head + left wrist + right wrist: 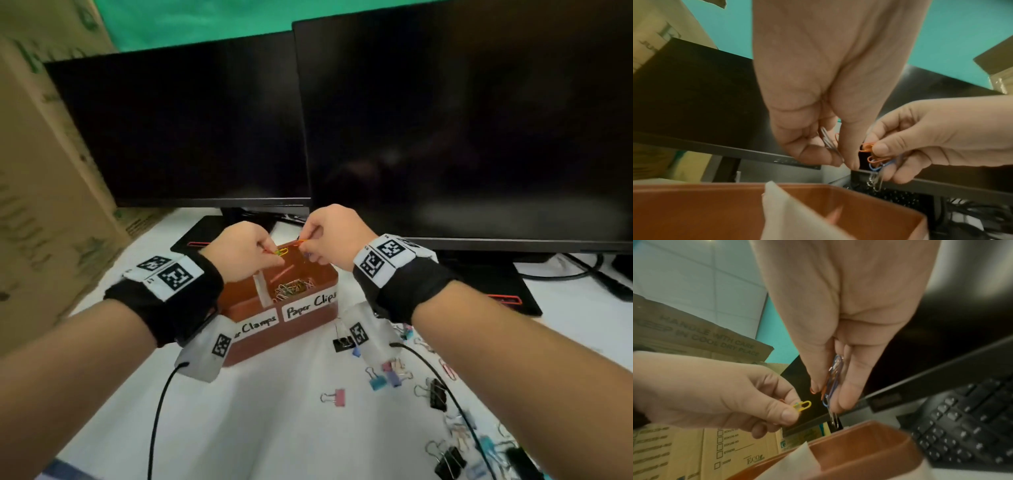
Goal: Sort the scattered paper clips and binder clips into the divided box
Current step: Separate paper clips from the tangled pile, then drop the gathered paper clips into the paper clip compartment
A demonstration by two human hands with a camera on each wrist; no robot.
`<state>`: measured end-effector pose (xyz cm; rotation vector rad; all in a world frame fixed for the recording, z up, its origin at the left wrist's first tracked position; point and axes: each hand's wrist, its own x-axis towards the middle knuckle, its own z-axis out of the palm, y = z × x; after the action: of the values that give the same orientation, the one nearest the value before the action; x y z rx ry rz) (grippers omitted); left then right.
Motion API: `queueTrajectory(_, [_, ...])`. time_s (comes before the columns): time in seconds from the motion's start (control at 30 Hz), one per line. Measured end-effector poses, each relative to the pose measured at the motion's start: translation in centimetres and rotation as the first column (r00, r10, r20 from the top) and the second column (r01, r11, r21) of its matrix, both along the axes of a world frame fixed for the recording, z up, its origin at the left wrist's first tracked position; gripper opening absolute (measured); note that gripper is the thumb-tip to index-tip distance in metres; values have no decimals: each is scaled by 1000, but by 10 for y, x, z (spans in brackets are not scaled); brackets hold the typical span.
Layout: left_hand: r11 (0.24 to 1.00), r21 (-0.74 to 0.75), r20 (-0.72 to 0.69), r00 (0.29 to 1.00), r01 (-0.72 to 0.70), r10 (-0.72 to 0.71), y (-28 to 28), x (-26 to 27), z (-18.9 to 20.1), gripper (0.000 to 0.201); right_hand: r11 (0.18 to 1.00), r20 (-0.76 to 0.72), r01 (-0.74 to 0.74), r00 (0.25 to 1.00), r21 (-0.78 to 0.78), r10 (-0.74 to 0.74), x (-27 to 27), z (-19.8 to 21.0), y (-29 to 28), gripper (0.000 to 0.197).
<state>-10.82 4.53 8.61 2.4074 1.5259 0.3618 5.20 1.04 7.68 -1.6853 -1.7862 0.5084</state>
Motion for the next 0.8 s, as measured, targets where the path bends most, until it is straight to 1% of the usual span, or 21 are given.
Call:
queueTrajectory(0.07, [1000,-25,5,1000,-11,11,7,-4,-9,18,999,17,2,1000,-53,-1,-15,-9,12,14])
queueTrajectory(0.13, [998,-56,-35,999,11,-13,11,-4,-17,27,994,51,-8,999,-110,14,-20,-15,14,20])
queueTrajectory(0.17, [998,-61,-66,997,32,-36,11,-2,-20,32,992,56,-16,998,-128,24,-18,-16,12,21])
queueTrajectory(0.23, [994,-75,-101,991,74,-82,7,4,-21,36,993,28,-35,999,-116,39,-5,-16,3,20])
queueTrajectory(0.3, [986,-123,-69,990,112,-121,-3,13,-19,32,994,12,-32,999,-105,34,18,-11,-12,19])
queueTrajectory(0.37, [978,-110,-25,983,178,-182,-16,25,-17,25,993,28,3,1000,-121,0,46,-7,-32,18])
queueTrajectory(0.47, [952,-69,96,952,298,-290,-37,49,-18,22,984,155,94,985,-154,-70,92,-9,-66,15])
queueTrajectory(0.53, [922,-104,132,924,372,-358,-54,68,-23,19,959,250,124,967,-255,-58,119,-15,-88,16])
queueTrajectory(0.63, [856,-189,131,876,481,-463,-80,98,-38,18,897,344,135,939,-420,20,149,-30,-118,25])
queueTrajectory(0.73, [785,-282,78,829,551,-554,-96,124,-59,20,869,367,97,925,-485,102,169,-50,-132,31])
queueTrajectory(0.8, [742,-317,42,790,591,-611,-100,142,-71,23,852,375,75,915,-519,147,178,-58,-133,33])
